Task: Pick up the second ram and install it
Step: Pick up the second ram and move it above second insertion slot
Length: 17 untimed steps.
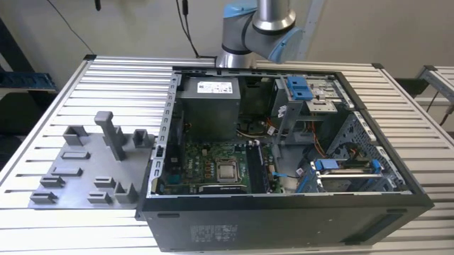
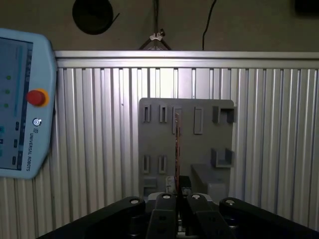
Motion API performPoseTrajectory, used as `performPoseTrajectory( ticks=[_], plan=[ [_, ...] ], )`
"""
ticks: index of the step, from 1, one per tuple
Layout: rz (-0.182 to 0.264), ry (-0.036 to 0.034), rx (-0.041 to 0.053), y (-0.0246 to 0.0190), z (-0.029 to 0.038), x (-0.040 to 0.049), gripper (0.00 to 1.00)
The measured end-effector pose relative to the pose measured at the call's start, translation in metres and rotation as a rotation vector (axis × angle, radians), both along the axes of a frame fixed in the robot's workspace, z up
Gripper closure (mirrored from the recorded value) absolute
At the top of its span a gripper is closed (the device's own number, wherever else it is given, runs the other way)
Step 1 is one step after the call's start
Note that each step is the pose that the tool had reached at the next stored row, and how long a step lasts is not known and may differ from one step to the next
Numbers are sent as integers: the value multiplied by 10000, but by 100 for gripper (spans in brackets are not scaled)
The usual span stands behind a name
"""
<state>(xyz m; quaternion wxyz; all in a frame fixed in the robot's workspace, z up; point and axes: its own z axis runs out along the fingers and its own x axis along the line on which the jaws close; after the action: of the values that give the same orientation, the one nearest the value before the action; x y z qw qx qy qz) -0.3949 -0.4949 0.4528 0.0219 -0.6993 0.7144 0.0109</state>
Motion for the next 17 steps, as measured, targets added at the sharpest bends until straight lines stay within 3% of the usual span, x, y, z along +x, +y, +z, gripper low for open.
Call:
performPoseTrajectory(
  ticks=[5,17],
  plan=[
    [2,1,0,-1,1,8,85],
    [0,0,1,0,0,142,85]
  ],
)
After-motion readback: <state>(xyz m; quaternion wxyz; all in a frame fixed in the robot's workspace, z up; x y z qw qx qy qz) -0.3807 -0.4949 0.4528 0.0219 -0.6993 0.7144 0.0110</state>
